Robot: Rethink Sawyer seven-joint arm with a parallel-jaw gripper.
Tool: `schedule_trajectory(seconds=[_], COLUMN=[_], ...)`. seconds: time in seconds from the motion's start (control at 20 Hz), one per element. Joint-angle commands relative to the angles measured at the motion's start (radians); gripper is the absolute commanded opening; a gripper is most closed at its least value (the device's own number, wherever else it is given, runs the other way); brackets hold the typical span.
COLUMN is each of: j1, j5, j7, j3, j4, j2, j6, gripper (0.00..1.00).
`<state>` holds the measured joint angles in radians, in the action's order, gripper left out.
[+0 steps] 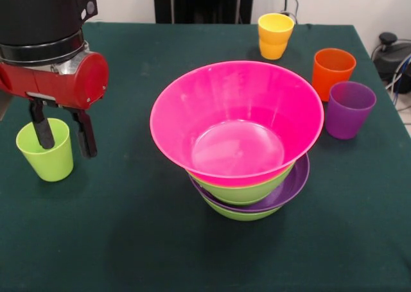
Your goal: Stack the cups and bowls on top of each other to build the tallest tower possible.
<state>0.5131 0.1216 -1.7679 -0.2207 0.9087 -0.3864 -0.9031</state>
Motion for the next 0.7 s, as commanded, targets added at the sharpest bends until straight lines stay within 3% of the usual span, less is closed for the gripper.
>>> schedule_trajectory(seconds=[0.05, 0.7], j1=[-0.005, -0.009], j5=[0.082, 0.095], j7=[0.188, 0.17], j3=[-0.055, -0.038], j4=[0.11, 0.13], j2=[0.021, -0.009], j6=[0.031, 0.013], gripper=[1.0, 1.0])
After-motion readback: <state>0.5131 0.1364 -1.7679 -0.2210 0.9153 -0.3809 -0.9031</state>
